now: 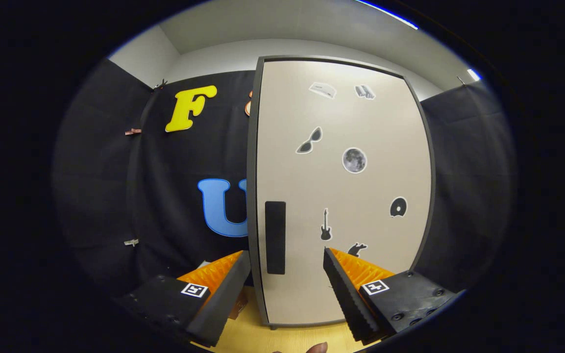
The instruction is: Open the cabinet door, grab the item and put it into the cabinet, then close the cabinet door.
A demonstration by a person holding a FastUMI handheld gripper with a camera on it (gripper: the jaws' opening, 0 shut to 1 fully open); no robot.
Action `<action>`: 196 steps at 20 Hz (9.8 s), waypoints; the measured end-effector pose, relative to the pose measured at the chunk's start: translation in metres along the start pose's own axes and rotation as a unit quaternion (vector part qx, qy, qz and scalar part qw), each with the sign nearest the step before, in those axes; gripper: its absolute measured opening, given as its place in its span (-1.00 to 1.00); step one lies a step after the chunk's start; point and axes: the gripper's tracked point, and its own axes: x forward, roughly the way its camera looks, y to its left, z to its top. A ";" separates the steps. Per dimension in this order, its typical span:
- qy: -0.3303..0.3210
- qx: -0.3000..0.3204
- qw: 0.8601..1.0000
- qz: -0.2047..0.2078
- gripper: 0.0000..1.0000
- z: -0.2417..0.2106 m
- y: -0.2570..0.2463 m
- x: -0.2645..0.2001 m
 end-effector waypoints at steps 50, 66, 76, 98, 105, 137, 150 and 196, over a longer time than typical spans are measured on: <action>0.037 0.040 0.998 0.017 -0.69 -0.004 -0.119 -0.091; 0.027 0.019 0.997 -0.077 -0.82 0.001 -0.240 -0.117; 0.030 0.013 0.994 -0.103 -0.84 -0.010 -0.268 -0.124; 0.181 0.048 0.982 -0.025 0.95 -0.175 -0.131 -0.173; 0.291 0.026 0.956 -0.009 0.97 -0.334 -0.070 -0.118; 0.344 0.042 0.937 -0.046 -0.66 -0.302 -0.068 -0.030; 0.264 0.027 0.964 -0.032 -0.66 -0.129 -0.072 0.171; 0.010 0.032 0.999 -0.021 1.00 0.039 -0.059 -0.038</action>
